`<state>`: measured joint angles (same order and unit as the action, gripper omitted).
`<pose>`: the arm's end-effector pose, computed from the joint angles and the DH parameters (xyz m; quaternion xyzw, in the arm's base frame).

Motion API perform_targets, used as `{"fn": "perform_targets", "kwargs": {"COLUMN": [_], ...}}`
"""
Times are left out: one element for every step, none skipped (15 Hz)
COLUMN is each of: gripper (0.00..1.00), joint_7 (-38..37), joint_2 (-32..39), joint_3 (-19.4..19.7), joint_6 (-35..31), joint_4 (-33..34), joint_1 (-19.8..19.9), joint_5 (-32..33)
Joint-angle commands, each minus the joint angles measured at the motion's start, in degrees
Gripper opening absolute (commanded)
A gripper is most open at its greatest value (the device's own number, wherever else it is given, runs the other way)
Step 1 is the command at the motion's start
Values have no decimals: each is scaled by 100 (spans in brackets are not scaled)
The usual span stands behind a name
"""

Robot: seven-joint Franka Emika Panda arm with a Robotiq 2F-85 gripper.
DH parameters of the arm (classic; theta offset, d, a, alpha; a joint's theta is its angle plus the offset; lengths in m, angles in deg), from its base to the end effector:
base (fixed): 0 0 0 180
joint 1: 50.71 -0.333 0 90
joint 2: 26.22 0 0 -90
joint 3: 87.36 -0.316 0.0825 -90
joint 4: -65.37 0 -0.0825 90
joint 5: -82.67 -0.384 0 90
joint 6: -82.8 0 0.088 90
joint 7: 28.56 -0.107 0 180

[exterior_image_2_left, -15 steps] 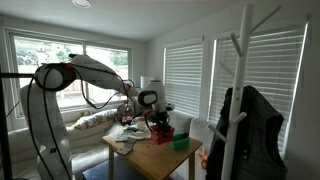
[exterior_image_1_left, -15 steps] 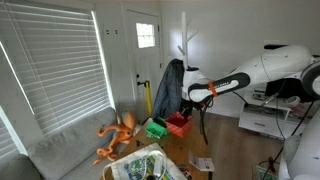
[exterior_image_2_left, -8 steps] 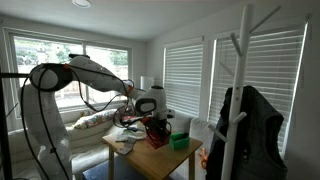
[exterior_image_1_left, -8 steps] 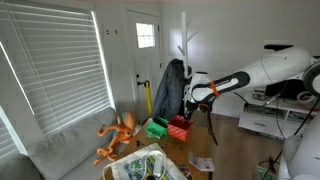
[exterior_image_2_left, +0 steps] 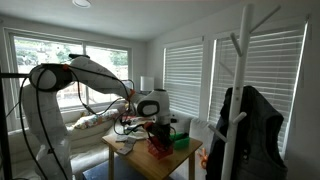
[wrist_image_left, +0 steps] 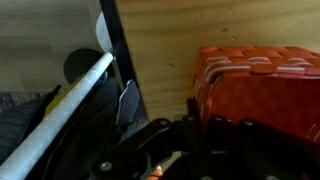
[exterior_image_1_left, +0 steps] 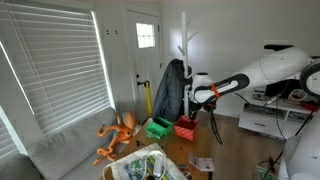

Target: Lift the red box and pour its content on the white bag

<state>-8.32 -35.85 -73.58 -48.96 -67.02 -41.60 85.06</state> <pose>0.4596 -0.1973 0.4256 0.9970 -0.0103 0.0722 0.0249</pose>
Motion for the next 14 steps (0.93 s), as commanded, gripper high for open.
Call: {"fn": "perform_targets", "kwargs": {"gripper": [1, 1, 1, 1, 1, 29, 31, 37, 43, 51, 57, 65, 71, 79], "joint_7": [296, 375, 458, 504, 510, 494, 481, 398, 331, 113, 41, -43, -42, 55], "joint_2": [121, 165, 222, 264, 323, 402, 414, 446, 400, 226, 14, -278, -521, -703], "joint_3": [191, 242, 276, 295, 293, 282, 278, 265, 256, 217, 204, 200, 204, 227], "joint_6": [-191, -264, -350, -351, -342, -306, -249, -201, -91, -83, -114, -88, -112, -183], "joint_4": [35, 43, 29, 45, 65, 95, 117, 174, 239, 279, 306, 350, 380, 454], "joint_1": [198, 217, 205, 204, 208, 214, 228, 249, 270, 292, 298, 303, 305, 277], "joint_5": [-48, -153, -278, -360, -372, -361, -370, -314, -245, -78, -24, -27, -31, -146]}}
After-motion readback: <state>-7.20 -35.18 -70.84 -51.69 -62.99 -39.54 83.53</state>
